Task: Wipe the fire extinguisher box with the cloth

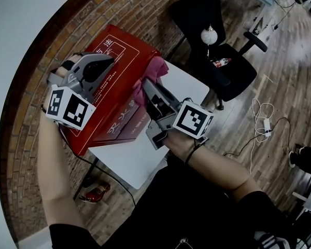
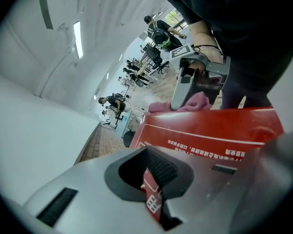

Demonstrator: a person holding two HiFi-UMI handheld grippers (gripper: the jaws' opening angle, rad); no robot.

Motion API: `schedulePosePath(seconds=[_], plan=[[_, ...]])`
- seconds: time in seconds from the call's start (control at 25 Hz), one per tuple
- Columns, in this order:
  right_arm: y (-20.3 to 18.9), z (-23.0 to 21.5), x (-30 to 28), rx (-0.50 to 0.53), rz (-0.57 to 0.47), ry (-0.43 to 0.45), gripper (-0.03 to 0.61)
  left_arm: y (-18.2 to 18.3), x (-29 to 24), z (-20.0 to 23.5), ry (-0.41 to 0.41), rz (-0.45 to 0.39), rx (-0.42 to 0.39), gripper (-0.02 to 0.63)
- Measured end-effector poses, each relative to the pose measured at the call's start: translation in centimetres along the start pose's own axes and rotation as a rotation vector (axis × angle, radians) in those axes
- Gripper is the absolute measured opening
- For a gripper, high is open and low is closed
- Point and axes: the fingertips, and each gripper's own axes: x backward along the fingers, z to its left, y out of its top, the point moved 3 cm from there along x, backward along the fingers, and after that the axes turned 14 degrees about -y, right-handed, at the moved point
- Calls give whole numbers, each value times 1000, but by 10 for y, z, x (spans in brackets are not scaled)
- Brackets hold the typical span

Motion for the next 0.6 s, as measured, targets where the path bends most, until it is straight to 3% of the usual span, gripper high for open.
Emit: schedulePosePath(seconds=[0.28, 0.6], plan=[[1, -6, -4, 6, -8, 23, 64, -1, -1, 0, -3, -1, 2, 18], [-5, -42, -8, -37, 6, -62, 64, -2, -1, 0, -1, 2, 8, 18]])
